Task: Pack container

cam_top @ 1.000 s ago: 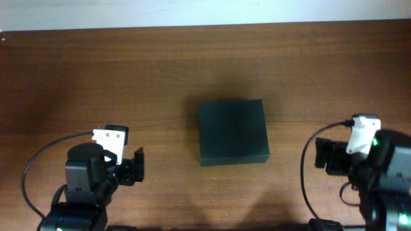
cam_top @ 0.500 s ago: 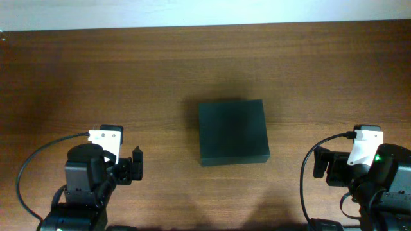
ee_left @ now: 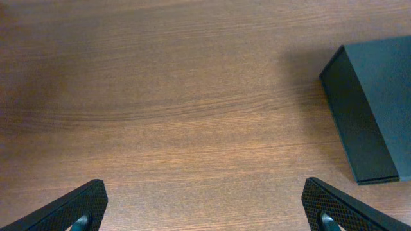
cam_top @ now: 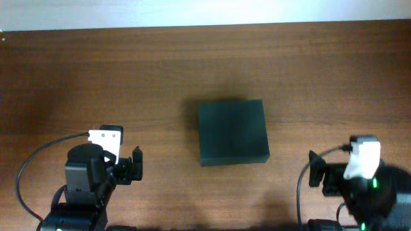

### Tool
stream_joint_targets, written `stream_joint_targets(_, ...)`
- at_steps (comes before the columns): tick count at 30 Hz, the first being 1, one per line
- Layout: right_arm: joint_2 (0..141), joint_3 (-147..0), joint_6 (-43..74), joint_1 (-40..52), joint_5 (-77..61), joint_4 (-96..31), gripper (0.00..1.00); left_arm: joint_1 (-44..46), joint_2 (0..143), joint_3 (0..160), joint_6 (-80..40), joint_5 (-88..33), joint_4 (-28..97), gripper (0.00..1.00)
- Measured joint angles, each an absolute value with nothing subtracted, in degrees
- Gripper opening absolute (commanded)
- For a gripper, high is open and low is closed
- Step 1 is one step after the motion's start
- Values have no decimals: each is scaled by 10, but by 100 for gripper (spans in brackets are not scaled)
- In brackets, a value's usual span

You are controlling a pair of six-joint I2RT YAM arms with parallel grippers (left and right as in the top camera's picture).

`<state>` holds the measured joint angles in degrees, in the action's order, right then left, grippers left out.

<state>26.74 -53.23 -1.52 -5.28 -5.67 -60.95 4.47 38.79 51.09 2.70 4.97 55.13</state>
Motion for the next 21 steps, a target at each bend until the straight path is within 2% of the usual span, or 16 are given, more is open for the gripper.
stream_joint_targets(4,95,-411,-2,-48,-65,-467,99,45,388,509,27,50,552,99)
stream_joint_targets(5,62,-358,0,-43,-65,-386,99,45,387,509,27,50,552,99)
stream_joint_targets(11,30,-128,2,-17,-67,-87,99,45,388,508,27,50,552,99)
stream_joint_targets(16,15,-35,2,13,-42,-37,99,45,388,508,27,50,552,99)
stream_joint_targets(21,9,-28,3,19,-12,-90,99,45,388,507,27,50,551,99)
